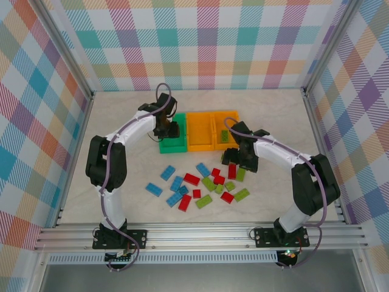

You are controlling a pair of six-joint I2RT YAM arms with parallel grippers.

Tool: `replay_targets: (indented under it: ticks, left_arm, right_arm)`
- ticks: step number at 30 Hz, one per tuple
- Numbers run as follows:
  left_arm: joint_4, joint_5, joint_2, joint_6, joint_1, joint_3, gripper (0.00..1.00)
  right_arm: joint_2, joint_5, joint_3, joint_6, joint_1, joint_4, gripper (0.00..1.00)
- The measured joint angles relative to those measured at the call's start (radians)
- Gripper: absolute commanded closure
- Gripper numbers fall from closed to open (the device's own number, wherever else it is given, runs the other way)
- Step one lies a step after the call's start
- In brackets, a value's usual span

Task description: Sort the legos into containers by color

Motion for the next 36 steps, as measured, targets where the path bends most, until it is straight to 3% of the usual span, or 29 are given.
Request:
replay_targets:
  ticks: [12,19,21,29,36]
  left_arm:
    - [0.019,-0.001,-0.019,-0.061,-0.004,-0.003,0.38]
    - [0.098,-0.014,-0.217,-0.095,-0.004,-0.131,0.23]
    - [0.116,-0.027,-0.287,-0.101,-0.004,-0.175,0.15]
    - [0.141,-0.085,-0.439,-0.122,-0.002,-0.34,0.05]
    - [0.143,-0.116,-0.515,-0.137,0.001,-0.426,0.02]
  right_arm:
    - [0.071,-0.039,0.019,0.016,0.0,0.081,0.05]
    - [0.156,-0.031,0.097,0.013,0.009,0.093,0.05]
    - [0.175,-0.021,0.133,0.005,0.01,0.085,0.05]
    - [0.284,0.004,0.234,-0.008,0.01,0.032,0.11]
    - [0.326,0.017,0.252,-0.016,0.01,-0.01,0.2]
